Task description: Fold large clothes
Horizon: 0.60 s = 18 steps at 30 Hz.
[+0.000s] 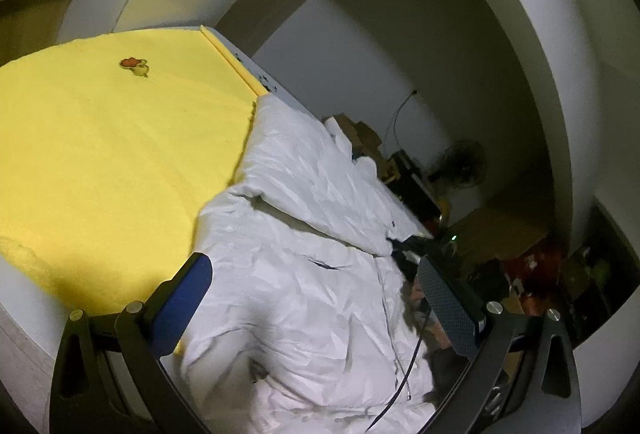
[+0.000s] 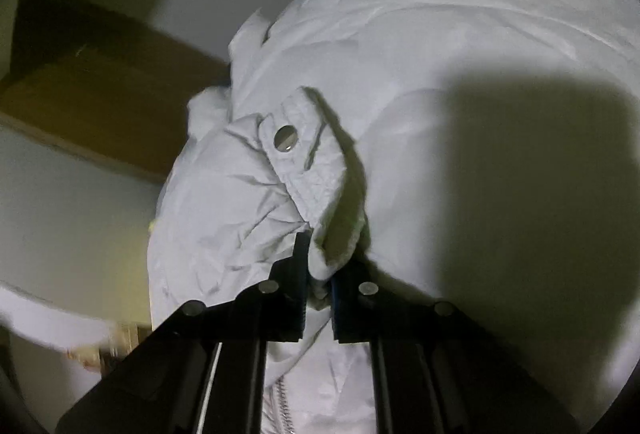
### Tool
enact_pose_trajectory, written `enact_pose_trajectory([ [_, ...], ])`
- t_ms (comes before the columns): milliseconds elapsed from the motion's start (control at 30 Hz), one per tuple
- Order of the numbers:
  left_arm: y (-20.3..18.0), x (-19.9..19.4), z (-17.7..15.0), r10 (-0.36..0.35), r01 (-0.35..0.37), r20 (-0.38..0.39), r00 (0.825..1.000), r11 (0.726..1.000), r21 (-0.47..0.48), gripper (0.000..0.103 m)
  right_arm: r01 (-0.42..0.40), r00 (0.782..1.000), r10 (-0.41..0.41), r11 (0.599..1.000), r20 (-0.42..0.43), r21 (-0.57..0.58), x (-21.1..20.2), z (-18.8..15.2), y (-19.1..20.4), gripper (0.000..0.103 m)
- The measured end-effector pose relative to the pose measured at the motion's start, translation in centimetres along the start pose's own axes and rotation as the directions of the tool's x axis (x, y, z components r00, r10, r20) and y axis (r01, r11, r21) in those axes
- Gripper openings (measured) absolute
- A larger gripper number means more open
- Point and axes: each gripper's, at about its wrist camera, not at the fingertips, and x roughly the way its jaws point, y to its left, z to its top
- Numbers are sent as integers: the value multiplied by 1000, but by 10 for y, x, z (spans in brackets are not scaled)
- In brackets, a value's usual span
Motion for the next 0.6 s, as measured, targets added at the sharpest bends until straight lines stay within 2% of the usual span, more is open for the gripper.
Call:
enact_pose_trajectory([
  [67, -15, 11, 2, 25, -24, -26, 999, 999, 33, 103, 1, 1000, -2, 999, -30, -33, -8, 3, 7, 42],
  [100, -22, 16, 3, 33, -31, -40, 999, 998, 46, 103, -11, 1000, 10, 999, -15, -50, -25, 1, 10, 69],
  [133, -34, 25, 5, 38, -34, -61, 997, 997, 69, 103, -12, 1000, 13, 998, 6, -66, -43, -3, 10, 81],
  [233, -70, 49, 7, 28, -12, -108, 994, 989, 146, 103, -35, 994, 49, 990, 100, -136, -103, -14, 7, 81],
  [300, -102, 81, 7, -31, 66, -190, 981, 981, 181, 103, -69, 980, 92, 989, 175, -130, -157, -25, -10, 81],
  [333, -115, 96, 4, -64, 108, -233, 970, 977, 183, 103, -79, 972, 105, 989, 210, -128, -176, -27, -20, 81],
  [367, -136, 123, -1, -107, 170, -307, 946, 968, 185, 103, -77, 964, 106, 989, 245, -126, -196, -29, -34, 81],
  [433, -164, 161, -10, -107, 192, -383, 918, 963, 190, 103, -54, 947, 82, 994, 310, -96, -233, -35, -66, 81],
  [467, -186, 194, -18, -106, 214, -440, 892, 955, 204, 103, -40, 938, 64, 996, 339, -75, -244, -36, -79, 81],
  [533, -219, 241, -30, -92, 224, -486, 869, 949, 221, 103, 0, 919, 16, 999, 394, -40, -273, -38, -113, 81],
  [600, -246, 282, -41, -107, 263, -515, 851, 934, 240, 103, 86, 895, -74, 996, 441, -8, -301, -40, -140, 82],
])
